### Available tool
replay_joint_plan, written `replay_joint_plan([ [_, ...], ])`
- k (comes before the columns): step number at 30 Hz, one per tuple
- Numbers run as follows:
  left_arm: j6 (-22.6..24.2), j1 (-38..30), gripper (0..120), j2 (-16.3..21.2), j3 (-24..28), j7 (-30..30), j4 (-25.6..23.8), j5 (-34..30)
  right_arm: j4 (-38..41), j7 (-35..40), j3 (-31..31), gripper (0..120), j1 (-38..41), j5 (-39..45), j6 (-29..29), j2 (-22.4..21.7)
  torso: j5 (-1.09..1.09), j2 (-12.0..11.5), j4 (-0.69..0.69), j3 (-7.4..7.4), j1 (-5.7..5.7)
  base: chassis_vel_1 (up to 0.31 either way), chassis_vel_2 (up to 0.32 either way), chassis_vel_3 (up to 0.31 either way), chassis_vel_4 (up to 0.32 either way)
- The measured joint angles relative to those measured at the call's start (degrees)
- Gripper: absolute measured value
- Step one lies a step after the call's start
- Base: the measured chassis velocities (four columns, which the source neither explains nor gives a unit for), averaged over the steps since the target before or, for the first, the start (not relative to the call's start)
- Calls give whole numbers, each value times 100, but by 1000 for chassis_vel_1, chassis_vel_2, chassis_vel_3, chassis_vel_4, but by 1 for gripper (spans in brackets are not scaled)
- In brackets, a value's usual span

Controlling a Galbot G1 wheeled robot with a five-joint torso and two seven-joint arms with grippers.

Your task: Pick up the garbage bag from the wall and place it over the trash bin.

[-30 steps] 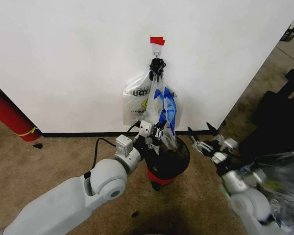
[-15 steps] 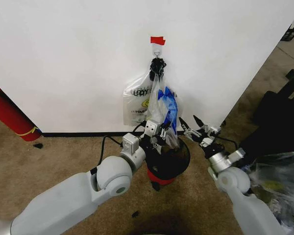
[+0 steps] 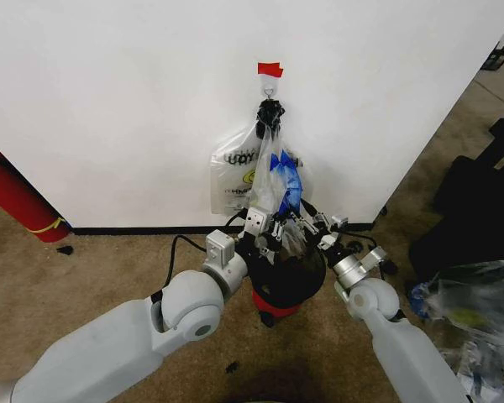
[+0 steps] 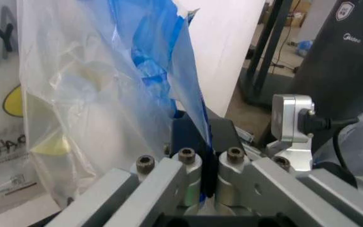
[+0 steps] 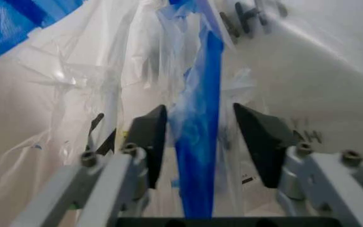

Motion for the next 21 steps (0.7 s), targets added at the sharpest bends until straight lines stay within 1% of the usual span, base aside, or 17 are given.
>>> replay_joint_plan([
  [1,0,0,0,0,0,0,0,0,0,0,0,38,0,0,0,0,0,0,0,0,0,0,0,0,0],
  [4,-7,1,0,-9,-10,-14,16,5,4,5,-11,24,10,-51,16,0,0,0,0,0,0,0,0,0,0],
  [7,-9,5,0,-8,-20,-15,20,5,66,17,9,13,-15,-55,28,-8,0,0,0,0,0,0,0,0,0],
  [8,-9,5,0,-8,-20,-15,20,5,66,17,9,13,-15,-55,28,-8,0,0,0,0,0,0,0,0,0],
  [10,-10,24,0,-7,-25,-15,20,5,134,40,46,3,-50,-69,43,-8,0,0,0,0,-1,0,0,0,0],
  [11,-11,38,0,-9,-30,-14,22,7,174,57,61,0,-69,-75,48,-4,0,0,0,0,-1,0,0,0,0],
  [16,-72,173,0,-26,-122,-14,33,61,396,105,198,0,-221,-125,85,-8,0,0,0,0,-1,0,0,0,0],
  [18,-126,319,0,-16,-266,-17,-6,76,552,108,324,0,-364,-137,100,-44,0,0,-1,0,0,0,0,0,0],
  [20,-169,552,0,37,-550,-20,-124,76,756,107,468,0,-558,-108,112,-103,0,0,-1,-1,-1,0,0,0,0],
  [21,-169,552,0,37,-550,-20,-124,76,756,107,468,0,-558,-108,112,-103,0,0,-1,-1,-1,0,0,0,0],
])
